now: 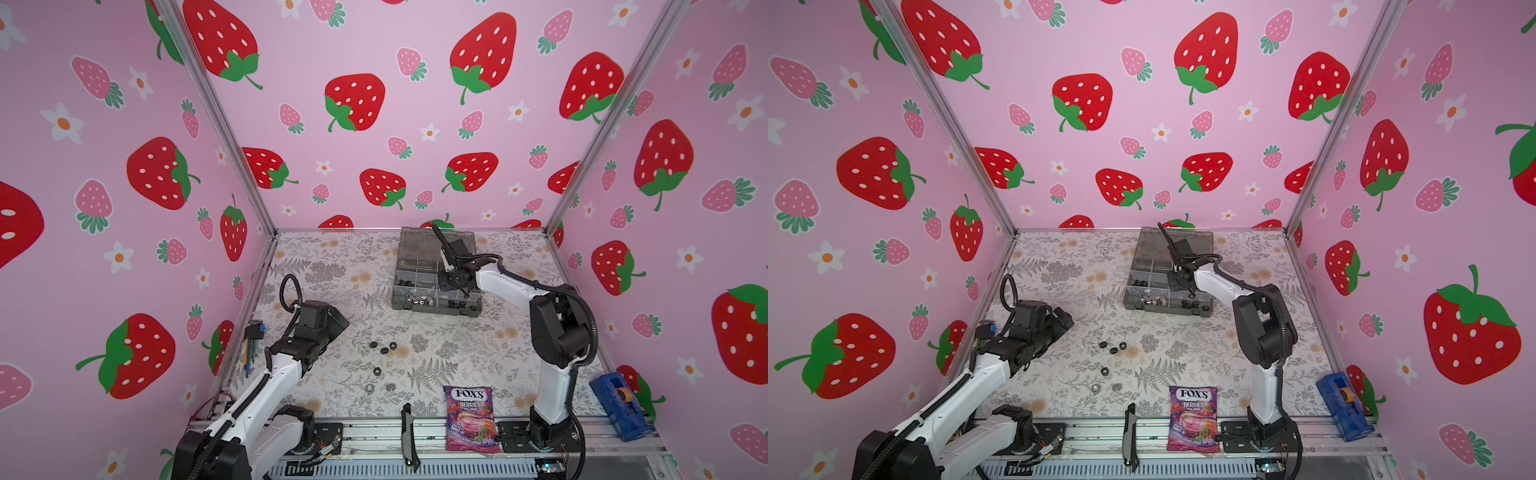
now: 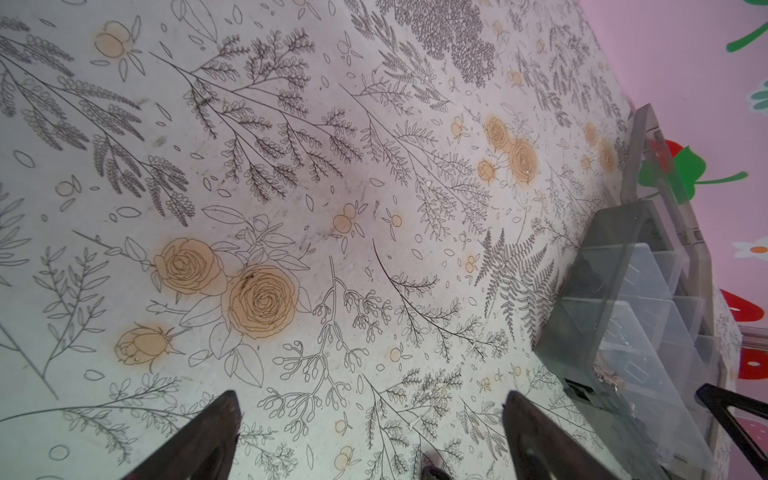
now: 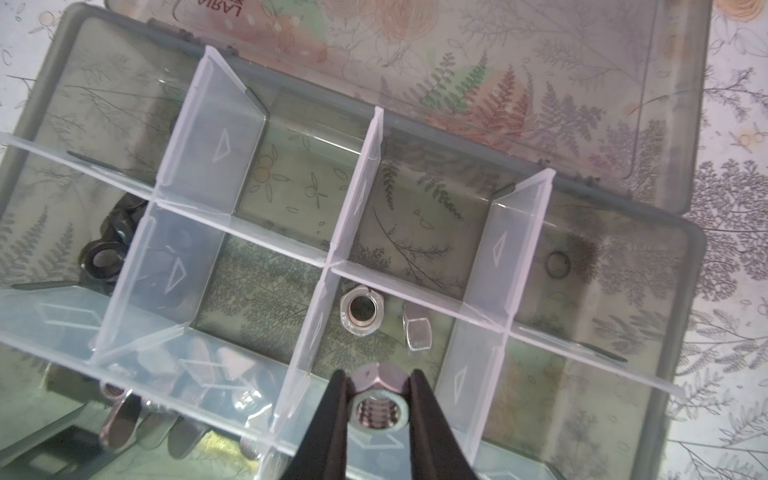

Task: Sort the screws and nuts into containers

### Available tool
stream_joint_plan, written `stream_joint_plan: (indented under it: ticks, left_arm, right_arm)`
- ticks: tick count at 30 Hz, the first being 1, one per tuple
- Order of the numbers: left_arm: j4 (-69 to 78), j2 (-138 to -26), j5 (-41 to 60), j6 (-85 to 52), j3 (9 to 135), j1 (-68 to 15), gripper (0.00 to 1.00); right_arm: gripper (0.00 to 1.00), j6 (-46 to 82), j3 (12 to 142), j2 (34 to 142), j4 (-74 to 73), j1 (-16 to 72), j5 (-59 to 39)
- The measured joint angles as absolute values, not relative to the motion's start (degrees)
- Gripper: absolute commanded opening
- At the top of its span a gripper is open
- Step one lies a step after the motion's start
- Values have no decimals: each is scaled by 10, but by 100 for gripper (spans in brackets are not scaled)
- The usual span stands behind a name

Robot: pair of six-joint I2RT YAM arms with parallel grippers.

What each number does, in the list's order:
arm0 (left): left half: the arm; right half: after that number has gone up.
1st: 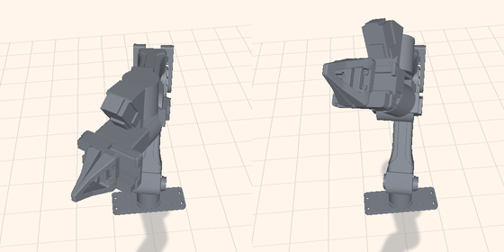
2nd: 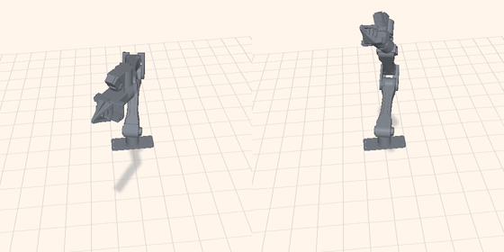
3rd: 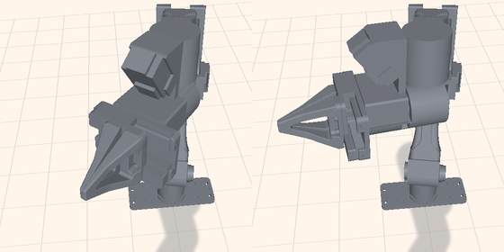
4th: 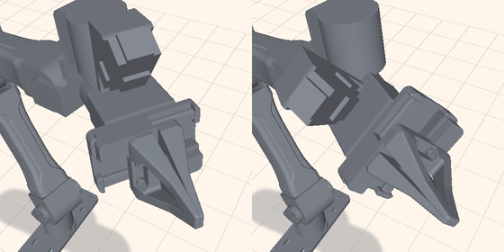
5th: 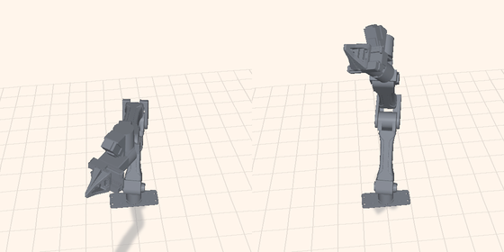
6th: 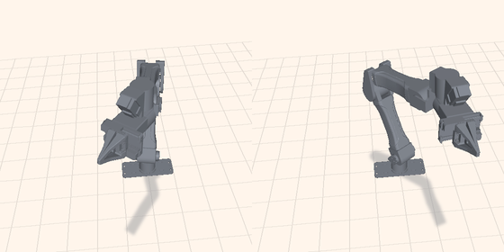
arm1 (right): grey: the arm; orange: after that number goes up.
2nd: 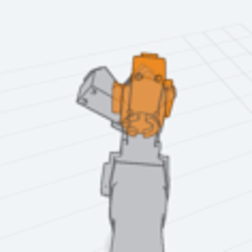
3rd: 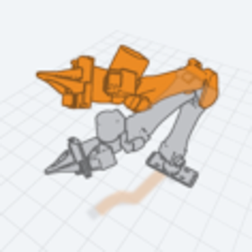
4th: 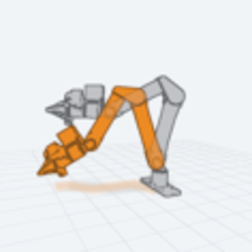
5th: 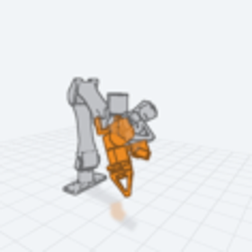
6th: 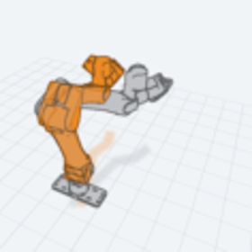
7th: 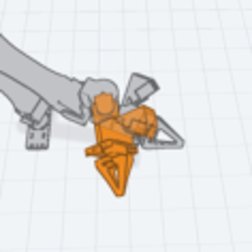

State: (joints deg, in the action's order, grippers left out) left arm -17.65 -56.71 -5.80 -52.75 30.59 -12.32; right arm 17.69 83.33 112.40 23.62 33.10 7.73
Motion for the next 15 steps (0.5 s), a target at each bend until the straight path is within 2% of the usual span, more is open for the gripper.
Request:
stream_joint_plan:
  ticks: [3, 10, 15]
  left_arm:
    - [-175, -567, -57, -527, 306, -124, 100]
    - [-174, -567, -55, -527, 306, -128, 99]
    - [-183, -567, -56, -517, 315, -142, 99]
  right_arm:
    - [7, 175, 833, 1130, 236, 329, 76]
    - [27, 170, 833, 1132, 236, 327, 73]
    - [34, 166, 833, 1132, 237, 326, 72]
